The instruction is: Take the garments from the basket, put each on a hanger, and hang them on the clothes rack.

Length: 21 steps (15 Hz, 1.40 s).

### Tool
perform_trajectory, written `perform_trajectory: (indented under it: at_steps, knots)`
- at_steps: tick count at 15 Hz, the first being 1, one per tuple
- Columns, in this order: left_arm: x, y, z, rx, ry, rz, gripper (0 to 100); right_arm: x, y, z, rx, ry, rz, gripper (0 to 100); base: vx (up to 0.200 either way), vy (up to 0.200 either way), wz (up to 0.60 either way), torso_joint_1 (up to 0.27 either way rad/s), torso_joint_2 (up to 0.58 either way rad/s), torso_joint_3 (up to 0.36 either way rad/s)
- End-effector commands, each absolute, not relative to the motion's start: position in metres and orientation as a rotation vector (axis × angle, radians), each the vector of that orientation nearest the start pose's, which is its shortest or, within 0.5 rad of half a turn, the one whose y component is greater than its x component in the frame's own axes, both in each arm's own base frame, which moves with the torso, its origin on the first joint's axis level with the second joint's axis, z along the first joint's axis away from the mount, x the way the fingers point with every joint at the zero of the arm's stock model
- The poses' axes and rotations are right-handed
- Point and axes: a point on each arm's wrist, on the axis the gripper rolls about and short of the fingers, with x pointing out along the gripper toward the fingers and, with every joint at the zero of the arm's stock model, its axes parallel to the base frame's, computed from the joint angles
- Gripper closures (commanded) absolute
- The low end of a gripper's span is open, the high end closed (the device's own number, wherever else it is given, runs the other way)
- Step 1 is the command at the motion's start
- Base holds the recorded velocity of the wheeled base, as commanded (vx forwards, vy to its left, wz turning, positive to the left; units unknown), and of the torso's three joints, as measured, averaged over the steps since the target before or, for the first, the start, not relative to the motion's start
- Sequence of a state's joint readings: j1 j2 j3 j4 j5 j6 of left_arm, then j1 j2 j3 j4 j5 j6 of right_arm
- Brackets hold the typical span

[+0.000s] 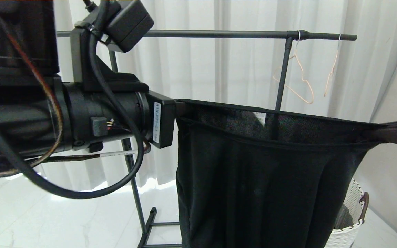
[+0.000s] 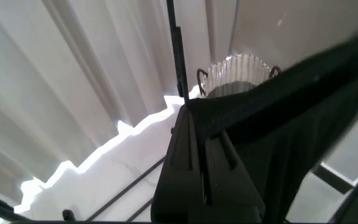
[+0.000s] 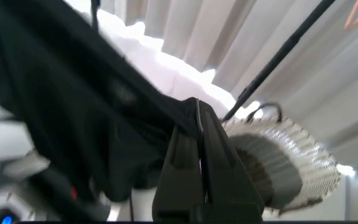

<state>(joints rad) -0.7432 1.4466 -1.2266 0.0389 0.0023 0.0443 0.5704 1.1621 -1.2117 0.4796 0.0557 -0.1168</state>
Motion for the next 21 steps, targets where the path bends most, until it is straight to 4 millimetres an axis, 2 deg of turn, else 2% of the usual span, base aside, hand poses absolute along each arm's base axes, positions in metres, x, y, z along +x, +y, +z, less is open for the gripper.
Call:
perform_trajectory:
  at_steps: [1, 4, 6, 9, 11, 16, 19, 21]
  knots:
    - [0.202, -0.183, 0.304, 0.152, 0.241, -0.734, 100, 0.102, 0.073, 0.319, -0.229, 0.374, 0.683, 100, 0.000, 0.000, 0.00, 0.000, 0.00, 0.000]
    - [0.218, -0.198, 0.312, 0.142, 0.204, -0.739, 100, 0.074, 0.070, 0.319, -0.238, 0.379, 0.870, 100, 0.000, 0.000, 0.00, 0.000, 0.00, 0.000]
    - [0.225, -0.204, 0.316, 0.136, 0.190, -0.743, 100, 0.063, 0.071, 0.316, -0.269, 0.405, 0.966, 100, 0.000, 0.000, 0.00, 0.000, 0.00, 0.000]
    - [0.226, -0.205, 0.314, 0.137, 0.199, -0.742, 100, 0.059, 0.076, 0.315, -0.282, 0.402, 1.023, 100, 0.000, 0.000, 0.00, 0.000, 0.00, 0.000]
    - [0.223, -0.202, 0.306, 0.145, 0.225, -0.742, 100, 0.060, 0.077, 0.311, -0.292, 0.417, 1.020, 100, 0.000, 0.000, 0.00, 0.000, 0.00, 0.000]
    - [0.220, -0.200, 0.304, 0.148, 0.232, -0.743, 100, 0.059, 0.075, 0.308, -0.291, 0.416, 1.014, 100, 0.000, 0.000, 0.00, 0.000, 0.00, 0.000]
    - [0.204, -0.192, 0.303, 0.155, 0.239, -0.760, 100, 0.057, 0.073, 0.303, -0.294, 0.427, 1.008, 100, 0.000, 0.000, 0.00, 0.000, 0.00, 0.000]
    - [0.193, -0.184, 0.299, 0.162, 0.255, -0.768, 100, 0.061, 0.070, 0.299, -0.304, 0.437, 0.908, 100, 0.000, 0.000, 0.00, 0.000, 0.00, 0.000]
